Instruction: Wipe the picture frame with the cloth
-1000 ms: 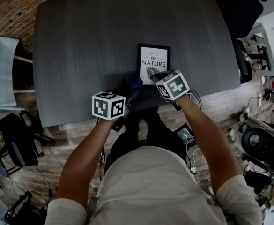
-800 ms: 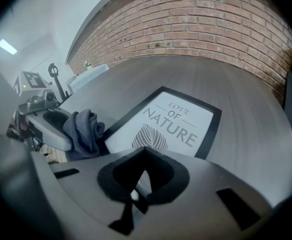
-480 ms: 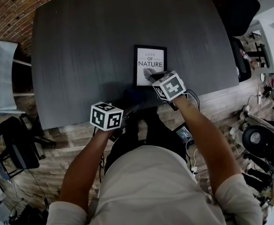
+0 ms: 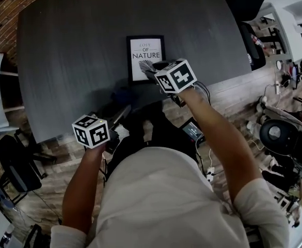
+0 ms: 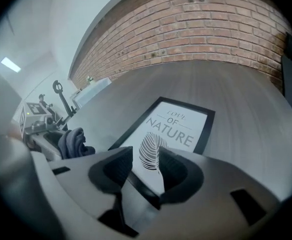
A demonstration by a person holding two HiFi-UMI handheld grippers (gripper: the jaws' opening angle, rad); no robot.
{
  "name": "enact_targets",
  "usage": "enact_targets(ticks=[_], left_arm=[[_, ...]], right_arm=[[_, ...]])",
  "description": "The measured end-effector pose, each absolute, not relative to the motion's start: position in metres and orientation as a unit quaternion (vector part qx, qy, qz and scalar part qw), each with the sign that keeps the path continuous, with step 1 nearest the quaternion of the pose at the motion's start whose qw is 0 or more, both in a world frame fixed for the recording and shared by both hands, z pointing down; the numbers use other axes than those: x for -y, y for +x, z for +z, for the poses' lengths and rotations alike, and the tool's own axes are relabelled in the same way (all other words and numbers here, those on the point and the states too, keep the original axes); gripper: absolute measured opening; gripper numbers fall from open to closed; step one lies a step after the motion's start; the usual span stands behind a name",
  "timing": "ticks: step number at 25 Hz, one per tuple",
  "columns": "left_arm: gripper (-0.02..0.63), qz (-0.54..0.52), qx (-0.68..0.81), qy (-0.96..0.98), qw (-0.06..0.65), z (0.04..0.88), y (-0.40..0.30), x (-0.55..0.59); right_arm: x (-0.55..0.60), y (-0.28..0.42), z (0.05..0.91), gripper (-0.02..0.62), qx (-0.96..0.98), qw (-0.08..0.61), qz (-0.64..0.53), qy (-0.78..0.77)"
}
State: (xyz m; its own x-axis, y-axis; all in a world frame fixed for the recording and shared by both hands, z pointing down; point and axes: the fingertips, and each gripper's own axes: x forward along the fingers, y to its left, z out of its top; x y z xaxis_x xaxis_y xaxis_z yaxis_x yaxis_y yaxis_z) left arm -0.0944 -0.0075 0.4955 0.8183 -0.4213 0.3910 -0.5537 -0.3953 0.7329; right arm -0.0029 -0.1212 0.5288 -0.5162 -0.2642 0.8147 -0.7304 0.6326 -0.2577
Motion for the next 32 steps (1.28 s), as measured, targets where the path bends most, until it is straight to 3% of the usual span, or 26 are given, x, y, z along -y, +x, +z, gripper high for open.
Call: enact_targets(ticks=[16, 26, 32], left_arm=[[0.121, -0.056, 0.310, 0.858, 0.406, 0.398, -0.134, 0.003], [0.123, -0.137, 0.337, 0.865, 0.346, 0.331, -0.165, -0.023], [0.124, -0.163, 0.348, 0.865, 0.321, 0.299, -0.162, -0.042]], right_arm=[[0.070, 0.013, 0.375, 0.204, 0.872, 0.178, 0.277, 0.362], [0.005, 0.046, 0.297, 0.202, 0.871, -0.010, 0.313, 0.379], [-0.017, 0.052, 0.275, 0.202, 0.880, -0.037, 0.319, 0.349]])
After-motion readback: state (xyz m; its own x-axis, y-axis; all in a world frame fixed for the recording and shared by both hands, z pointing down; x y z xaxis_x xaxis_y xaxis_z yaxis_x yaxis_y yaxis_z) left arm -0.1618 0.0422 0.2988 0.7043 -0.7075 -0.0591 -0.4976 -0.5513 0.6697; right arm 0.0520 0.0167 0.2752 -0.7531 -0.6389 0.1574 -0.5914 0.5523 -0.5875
